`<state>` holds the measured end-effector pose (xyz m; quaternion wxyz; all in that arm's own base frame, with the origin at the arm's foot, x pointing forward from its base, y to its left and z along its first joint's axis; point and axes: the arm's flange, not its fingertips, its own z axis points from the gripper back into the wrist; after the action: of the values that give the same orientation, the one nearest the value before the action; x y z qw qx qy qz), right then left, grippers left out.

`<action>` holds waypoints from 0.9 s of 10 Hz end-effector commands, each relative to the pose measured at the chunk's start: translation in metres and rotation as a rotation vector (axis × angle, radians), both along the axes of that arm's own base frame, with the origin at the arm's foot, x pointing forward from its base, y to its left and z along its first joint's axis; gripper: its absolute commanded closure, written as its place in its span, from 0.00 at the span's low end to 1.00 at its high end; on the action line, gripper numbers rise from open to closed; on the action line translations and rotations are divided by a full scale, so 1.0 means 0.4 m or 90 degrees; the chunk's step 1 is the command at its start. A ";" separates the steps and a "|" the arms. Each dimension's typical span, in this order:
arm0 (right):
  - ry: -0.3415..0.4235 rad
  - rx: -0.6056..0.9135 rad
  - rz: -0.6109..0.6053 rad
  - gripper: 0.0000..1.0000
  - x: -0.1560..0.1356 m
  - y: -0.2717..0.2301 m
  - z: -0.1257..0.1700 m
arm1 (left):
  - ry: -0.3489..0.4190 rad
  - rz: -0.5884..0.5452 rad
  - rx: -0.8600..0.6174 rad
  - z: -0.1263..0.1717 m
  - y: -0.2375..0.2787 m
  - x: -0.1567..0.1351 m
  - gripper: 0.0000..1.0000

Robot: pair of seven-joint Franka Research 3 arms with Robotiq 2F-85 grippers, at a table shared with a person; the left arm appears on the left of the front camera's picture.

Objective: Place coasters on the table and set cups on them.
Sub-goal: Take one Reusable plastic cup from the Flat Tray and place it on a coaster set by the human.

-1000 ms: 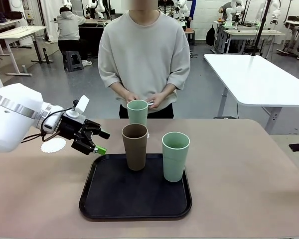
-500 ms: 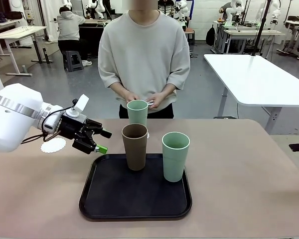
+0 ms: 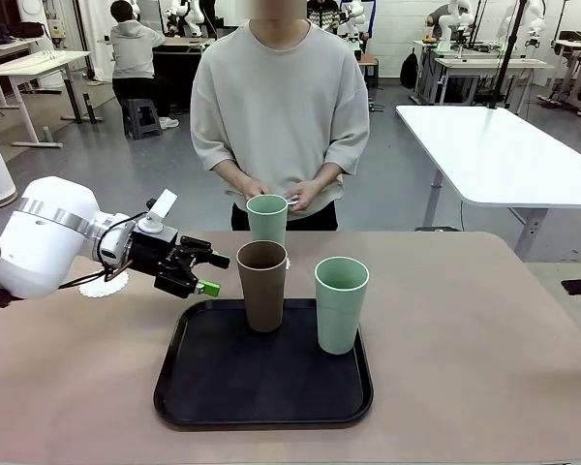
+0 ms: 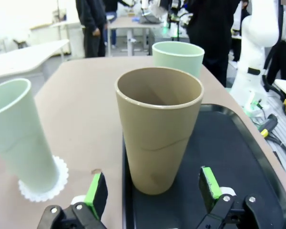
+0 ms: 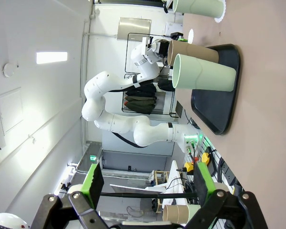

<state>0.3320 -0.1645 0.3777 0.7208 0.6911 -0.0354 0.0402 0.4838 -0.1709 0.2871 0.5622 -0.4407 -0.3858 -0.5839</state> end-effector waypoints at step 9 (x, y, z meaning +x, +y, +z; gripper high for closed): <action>-0.004 0.007 0.001 0.00 0.001 0.000 0.004 | -0.045 -0.041 -0.083 -0.081 -0.075 0.001 0.00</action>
<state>0.3320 -0.1645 0.3777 0.7208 0.6911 -0.0354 0.0402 0.4811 -0.1920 0.2594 0.5147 -0.4711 -0.4039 -0.5917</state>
